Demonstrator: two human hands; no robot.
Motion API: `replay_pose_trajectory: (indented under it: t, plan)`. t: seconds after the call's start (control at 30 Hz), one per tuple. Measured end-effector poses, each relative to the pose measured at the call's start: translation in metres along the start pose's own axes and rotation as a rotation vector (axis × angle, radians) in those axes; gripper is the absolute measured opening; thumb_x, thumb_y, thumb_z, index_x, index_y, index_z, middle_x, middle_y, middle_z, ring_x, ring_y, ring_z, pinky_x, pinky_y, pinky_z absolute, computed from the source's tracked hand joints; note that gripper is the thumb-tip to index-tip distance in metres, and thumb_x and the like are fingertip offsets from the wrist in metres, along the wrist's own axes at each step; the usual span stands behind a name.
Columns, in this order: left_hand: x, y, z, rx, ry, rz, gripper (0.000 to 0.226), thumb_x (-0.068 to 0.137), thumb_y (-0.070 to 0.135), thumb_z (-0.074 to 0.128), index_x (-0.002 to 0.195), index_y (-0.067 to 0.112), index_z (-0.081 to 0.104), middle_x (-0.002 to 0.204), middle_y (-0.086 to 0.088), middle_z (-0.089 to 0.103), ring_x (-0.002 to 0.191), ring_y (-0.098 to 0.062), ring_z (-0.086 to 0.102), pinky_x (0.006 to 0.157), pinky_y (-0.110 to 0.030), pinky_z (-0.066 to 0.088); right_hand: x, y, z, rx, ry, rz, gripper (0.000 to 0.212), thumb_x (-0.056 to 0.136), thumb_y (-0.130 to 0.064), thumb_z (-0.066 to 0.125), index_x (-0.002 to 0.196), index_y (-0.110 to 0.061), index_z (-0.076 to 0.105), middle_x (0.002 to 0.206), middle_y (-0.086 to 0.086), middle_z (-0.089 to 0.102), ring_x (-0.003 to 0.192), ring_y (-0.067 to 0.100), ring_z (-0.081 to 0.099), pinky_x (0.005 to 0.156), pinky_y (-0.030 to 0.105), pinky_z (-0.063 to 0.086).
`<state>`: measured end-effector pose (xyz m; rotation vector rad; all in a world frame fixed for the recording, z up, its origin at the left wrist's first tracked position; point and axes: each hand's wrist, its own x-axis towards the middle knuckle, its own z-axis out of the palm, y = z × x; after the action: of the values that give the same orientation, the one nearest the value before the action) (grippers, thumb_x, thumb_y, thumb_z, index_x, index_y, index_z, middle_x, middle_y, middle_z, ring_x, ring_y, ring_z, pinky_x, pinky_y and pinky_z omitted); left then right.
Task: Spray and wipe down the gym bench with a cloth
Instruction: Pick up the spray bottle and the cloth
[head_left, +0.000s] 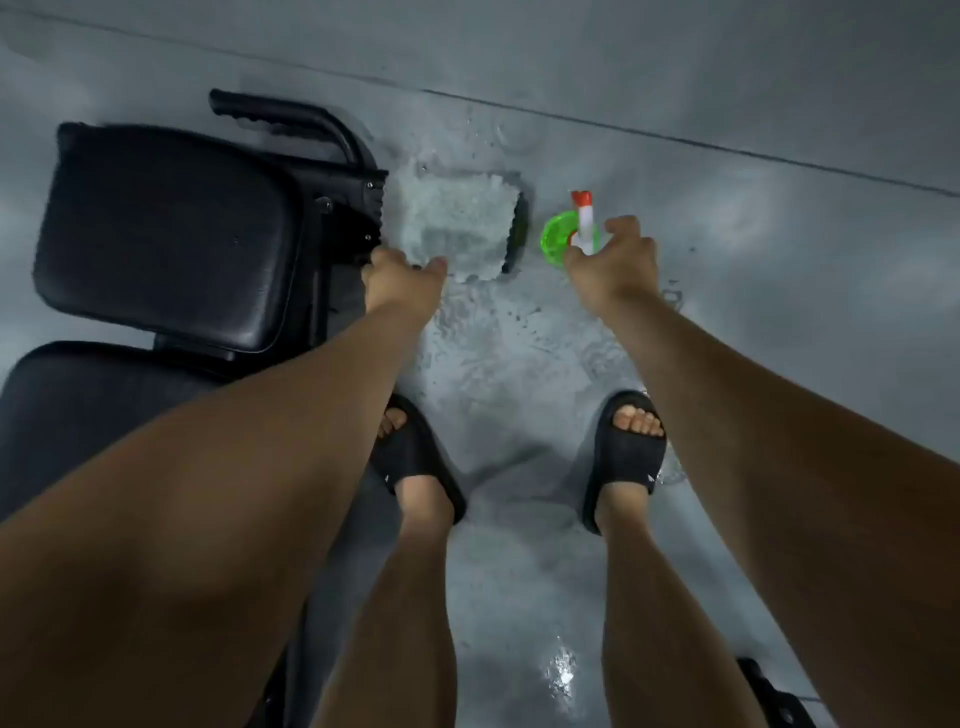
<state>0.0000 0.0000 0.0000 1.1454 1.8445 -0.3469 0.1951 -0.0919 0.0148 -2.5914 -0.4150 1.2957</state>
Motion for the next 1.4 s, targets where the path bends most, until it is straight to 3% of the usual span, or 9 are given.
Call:
replay_pose_trajectory:
  t: [0.33, 0.43, 0.5, 0.57, 0.67, 0.73, 0.8, 1.07, 1.4]
  plan:
    - [0.084, -0.026, 0.041, -0.490, 0.240, -0.140, 0.083, 0.094, 0.028, 0.070, 0.159, 0.020, 0.020, 0.143, 0.002, 0.057, 0.128, -0.019, 0.057, 0.098, -0.023, 0.042, 0.047, 0.031, 0.051, 0.045, 0.133, -0.133, 0.024, 0.100, -0.028, 0.050, 0.123, -0.021, 0.049, 0.100, 0.003, 0.061, 0.085, 0.024, 0.053, 0.071, 0.029, 0.035]
    - [0.085, -0.022, 0.046, -0.571, 0.270, -0.135, 0.074, 0.092, 0.029, 0.068, 0.154, 0.019, 0.027, 0.145, -0.004, 0.052, 0.128, -0.027, 0.055, 0.091, -0.033, 0.045, 0.049, 0.035, 0.052, 0.031, 0.144, -0.165, 0.023, 0.101, -0.028, 0.049, 0.123, -0.021, 0.049, 0.099, 0.002, 0.060, 0.083, 0.023, 0.052, 0.070, 0.028, 0.034]
    - [0.091, -0.030, 0.052, 0.019, 0.143, -0.084, 0.062, 0.092, 0.031, 0.066, 0.146, 0.023, 0.036, 0.139, 0.002, 0.055, 0.125, -0.025, 0.055, 0.090, -0.035, 0.046, 0.048, 0.036, 0.053, 0.017, 0.139, -0.173, 0.023, 0.102, -0.028, 0.049, 0.124, -0.020, 0.048, 0.099, 0.003, 0.061, 0.082, 0.024, 0.052, 0.069, 0.029, 0.034]
    - [0.105, -0.024, 0.049, -0.351, 0.106, -0.336, 0.050, 0.092, 0.029, 0.064, 0.139, 0.025, 0.047, 0.134, 0.002, 0.061, 0.102, -0.011, 0.063, 0.082, -0.026, 0.056, 0.048, 0.036, 0.051, 0.006, 0.143, -0.184, 0.021, 0.102, -0.027, 0.049, 0.121, -0.018, 0.048, 0.099, 0.005, 0.062, 0.080, 0.025, 0.053, 0.067, 0.029, 0.033]
    - [0.102, -0.018, 0.031, -0.337, 0.008, -0.217, 0.039, 0.096, 0.030, 0.053, 0.131, 0.045, 0.044, 0.139, -0.002, 0.059, 0.081, -0.002, 0.058, 0.061, -0.016, 0.053, 0.048, 0.034, 0.047, -0.030, 0.142, -0.211, 0.019, 0.103, -0.025, 0.048, 0.118, -0.014, 0.048, 0.097, 0.009, 0.063, 0.082, 0.029, 0.055, 0.066, 0.031, 0.033]
    - [0.092, -0.022, 0.028, -0.383, 0.111, -0.146, 0.030, 0.088, 0.030, 0.059, 0.117, 0.025, 0.062, 0.117, -0.007, 0.065, 0.089, -0.013, 0.059, 0.071, -0.019, 0.050, 0.040, 0.030, 0.042, -0.066, 0.143, -0.224, 0.021, 0.103, -0.026, 0.048, 0.119, -0.013, 0.048, 0.100, 0.011, 0.064, 0.085, 0.031, 0.055, 0.068, 0.033, 0.035]
    - [0.064, -0.016, 0.021, -0.532, 0.176, -0.123, 0.012, 0.086, 0.031, 0.064, 0.090, 0.020, 0.061, 0.093, -0.002, 0.064, 0.084, -0.018, 0.057, 0.066, -0.022, 0.045, 0.025, 0.026, 0.036, -0.085, 0.136, -0.216, 0.022, 0.103, -0.027, 0.048, 0.120, -0.013, 0.048, 0.098, 0.008, 0.062, 0.081, 0.028, 0.052, 0.067, 0.032, 0.035]
    - [-0.095, -0.006, -0.040, -0.742, -0.200, -0.145, 0.010, 0.098, 0.034, 0.058, 0.105, 0.027, 0.062, 0.112, 0.005, 0.064, 0.099, -0.010, 0.062, 0.092, -0.039, 0.055, -0.092, 0.002, -0.019, -0.075, 0.062, -0.227, 0.025, 0.103, -0.030, 0.049, 0.122, -0.013, 0.052, 0.093, 0.003, 0.059, 0.075, 0.024, 0.050, 0.065, 0.031, 0.033]
    - [-0.300, -0.074, -0.152, -1.142, 0.025, -0.293, 0.020, 0.085, 0.024, 0.061, 0.101, 0.016, 0.056, 0.094, -0.019, 0.066, 0.068, -0.033, 0.062, 0.055, -0.040, 0.056, -0.266, -0.039, -0.083, -0.155, -0.044, -0.310, 0.016, 0.098, -0.032, 0.056, 0.099, -0.017, 0.062, 0.087, 0.004, 0.065, 0.082, 0.028, 0.060, 0.068, 0.035, 0.041]
